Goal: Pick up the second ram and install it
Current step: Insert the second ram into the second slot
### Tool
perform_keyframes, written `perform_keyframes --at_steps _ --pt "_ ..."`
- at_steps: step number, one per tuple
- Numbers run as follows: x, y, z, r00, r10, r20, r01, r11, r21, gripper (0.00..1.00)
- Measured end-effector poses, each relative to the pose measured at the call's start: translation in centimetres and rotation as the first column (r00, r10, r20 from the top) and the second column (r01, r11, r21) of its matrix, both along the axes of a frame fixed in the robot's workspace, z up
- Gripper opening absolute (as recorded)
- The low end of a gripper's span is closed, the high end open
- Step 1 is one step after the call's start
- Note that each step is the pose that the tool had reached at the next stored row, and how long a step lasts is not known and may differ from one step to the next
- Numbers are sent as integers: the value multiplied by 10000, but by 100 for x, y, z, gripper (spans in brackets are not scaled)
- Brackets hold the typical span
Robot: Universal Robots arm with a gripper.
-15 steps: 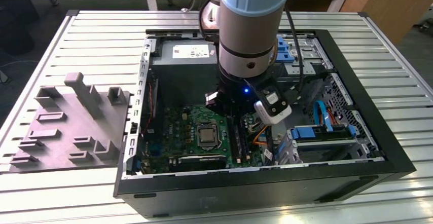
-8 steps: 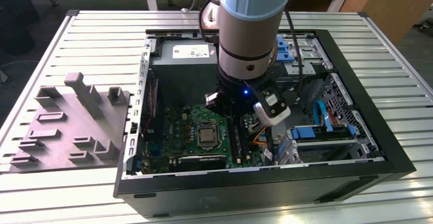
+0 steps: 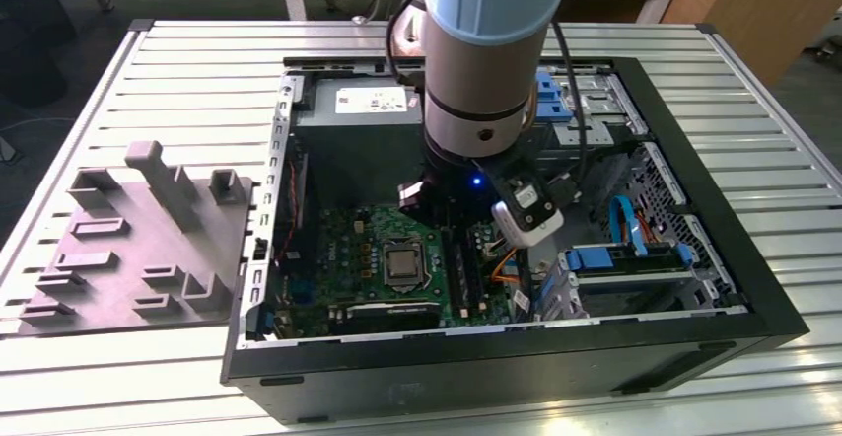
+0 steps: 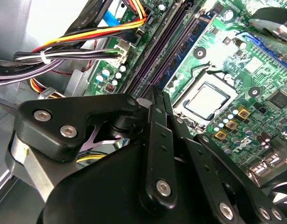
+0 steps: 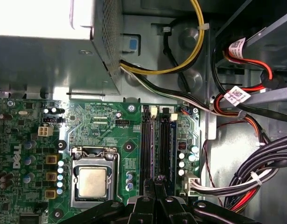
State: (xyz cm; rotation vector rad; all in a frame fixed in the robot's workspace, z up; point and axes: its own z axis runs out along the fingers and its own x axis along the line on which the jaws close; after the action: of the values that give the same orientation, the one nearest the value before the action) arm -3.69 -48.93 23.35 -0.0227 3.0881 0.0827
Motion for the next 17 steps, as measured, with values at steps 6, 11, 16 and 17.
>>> perform_keyframes --at_steps 6,11,16,17 --pt "0 0 -15 10000 0 0 0 10000 14 11" --pt "-4 0 -17 10000 0 0 0 10000 16 11" --pt "-5 0 -17 10000 -1 -63 1 10000 16 11" --pt "-4 0 -17 10000 0 -63 1 10000 17 11"
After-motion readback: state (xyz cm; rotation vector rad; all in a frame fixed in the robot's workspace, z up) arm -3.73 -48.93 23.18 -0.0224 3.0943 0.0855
